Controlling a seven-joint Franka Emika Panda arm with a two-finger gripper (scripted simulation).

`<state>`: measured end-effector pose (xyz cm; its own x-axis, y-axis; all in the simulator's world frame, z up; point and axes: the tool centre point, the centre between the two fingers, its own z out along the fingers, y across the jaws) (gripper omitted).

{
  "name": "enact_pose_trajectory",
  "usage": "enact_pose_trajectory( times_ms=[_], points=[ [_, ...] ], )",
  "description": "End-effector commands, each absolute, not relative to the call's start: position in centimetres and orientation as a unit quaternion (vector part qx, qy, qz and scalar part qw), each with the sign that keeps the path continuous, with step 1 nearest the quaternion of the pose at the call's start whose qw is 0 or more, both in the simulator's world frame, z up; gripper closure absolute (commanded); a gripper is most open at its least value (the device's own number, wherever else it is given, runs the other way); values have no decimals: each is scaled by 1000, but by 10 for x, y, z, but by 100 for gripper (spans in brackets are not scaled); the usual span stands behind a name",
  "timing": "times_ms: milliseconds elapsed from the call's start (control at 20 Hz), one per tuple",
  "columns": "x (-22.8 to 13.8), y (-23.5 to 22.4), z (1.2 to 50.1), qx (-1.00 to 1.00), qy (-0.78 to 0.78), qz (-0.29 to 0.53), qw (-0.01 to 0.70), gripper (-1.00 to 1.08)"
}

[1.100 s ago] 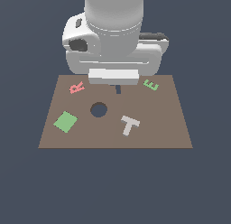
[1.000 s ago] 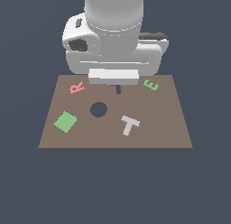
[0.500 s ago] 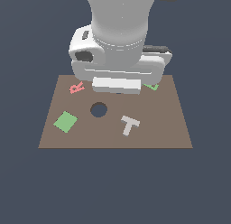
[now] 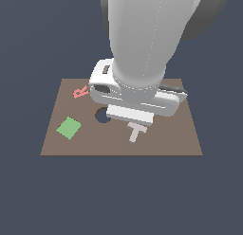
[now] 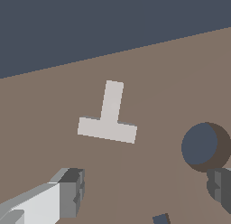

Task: Insert a designated object into the corresponding slot on a board.

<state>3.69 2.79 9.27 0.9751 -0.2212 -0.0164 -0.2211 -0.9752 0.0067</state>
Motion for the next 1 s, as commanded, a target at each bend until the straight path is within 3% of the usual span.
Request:
enact_pose_trajectory(
  times_ms=[0, 450, 950],
  points=[
    [49, 33, 81, 991, -134, -6, 2, -92],
    [77, 42, 55, 983, -182, -1, 0, -92],
    [84, 43, 50, 981, -192, 0, 0, -92]
  ],
)
